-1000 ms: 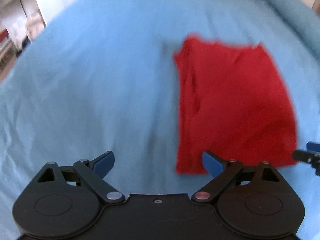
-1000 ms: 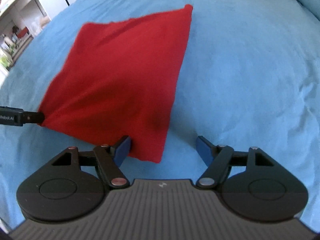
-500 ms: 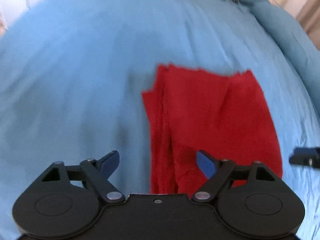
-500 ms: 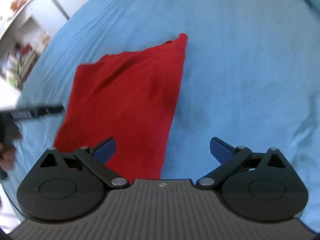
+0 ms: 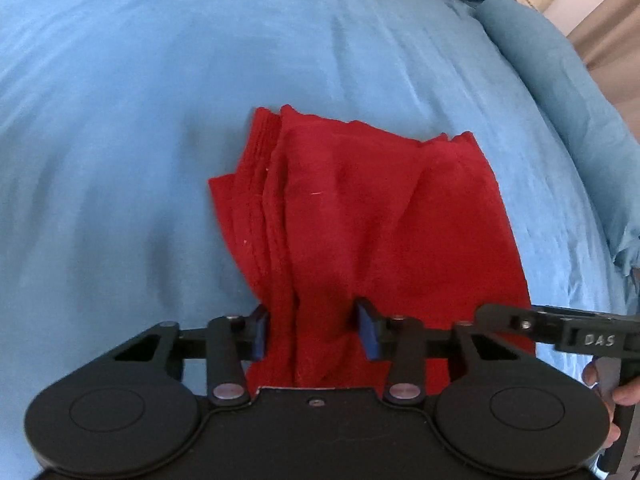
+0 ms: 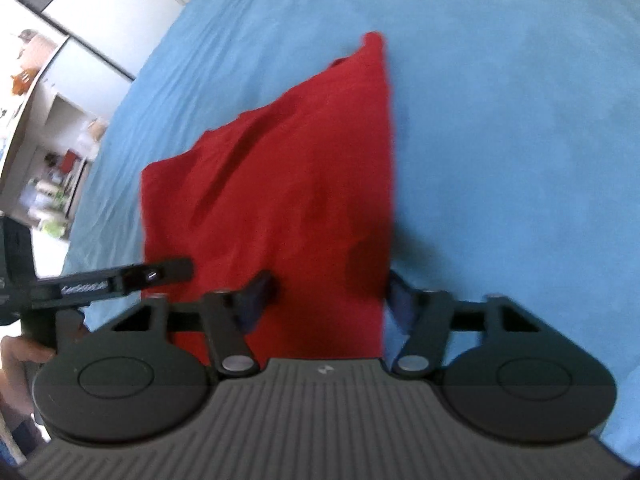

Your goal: Fold small clothes

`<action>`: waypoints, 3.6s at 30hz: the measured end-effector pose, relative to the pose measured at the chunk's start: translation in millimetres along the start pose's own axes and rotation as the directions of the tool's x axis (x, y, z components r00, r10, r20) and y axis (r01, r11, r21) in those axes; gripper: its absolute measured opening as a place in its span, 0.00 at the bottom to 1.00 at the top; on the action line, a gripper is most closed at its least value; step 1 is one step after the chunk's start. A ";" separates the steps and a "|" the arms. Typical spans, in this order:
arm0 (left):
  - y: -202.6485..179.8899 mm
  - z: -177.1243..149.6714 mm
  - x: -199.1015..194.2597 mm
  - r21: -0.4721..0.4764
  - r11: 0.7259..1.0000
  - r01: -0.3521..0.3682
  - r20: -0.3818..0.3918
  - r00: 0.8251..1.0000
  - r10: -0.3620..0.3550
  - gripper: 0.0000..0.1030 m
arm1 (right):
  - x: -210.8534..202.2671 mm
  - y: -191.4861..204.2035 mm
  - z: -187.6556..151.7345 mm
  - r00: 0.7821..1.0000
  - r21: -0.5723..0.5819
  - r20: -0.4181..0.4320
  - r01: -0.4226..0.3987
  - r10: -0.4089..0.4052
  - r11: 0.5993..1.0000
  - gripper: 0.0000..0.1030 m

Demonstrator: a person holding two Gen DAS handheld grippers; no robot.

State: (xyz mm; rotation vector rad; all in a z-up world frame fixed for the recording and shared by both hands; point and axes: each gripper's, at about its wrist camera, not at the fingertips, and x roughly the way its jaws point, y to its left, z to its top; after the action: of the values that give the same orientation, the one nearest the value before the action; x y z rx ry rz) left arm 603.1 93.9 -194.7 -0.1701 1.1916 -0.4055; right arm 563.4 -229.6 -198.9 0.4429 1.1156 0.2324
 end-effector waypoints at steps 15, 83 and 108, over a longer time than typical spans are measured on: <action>-90.8 -27.2 -69.1 0.121 0.989 -0.083 0.073 0.995 0.074 0.23 | -94.7 37.3 -21.2 0.994 -0.087 0.110 0.020 -0.010 0.996 0.36; -251.4 -430.5 -314.2 0.072 0.904 -0.422 0.498 0.800 0.334 1.00 | -426.0 75.8 -417.1 0.834 -0.087 0.446 0.402 -0.325 0.911 1.00; -267.4 -452.4 -317.3 0.104 0.906 -0.411 0.507 0.805 0.307 1.00 | -433.8 69.6 -444.0 0.812 -0.056 0.445 0.447 -0.378 0.893 1.00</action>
State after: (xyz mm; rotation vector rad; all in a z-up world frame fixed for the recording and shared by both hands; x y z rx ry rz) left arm 28.2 11.3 4.2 0.1391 0.6560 -0.1319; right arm -20.4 -239.1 23.0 0.0866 0.7291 -0.1603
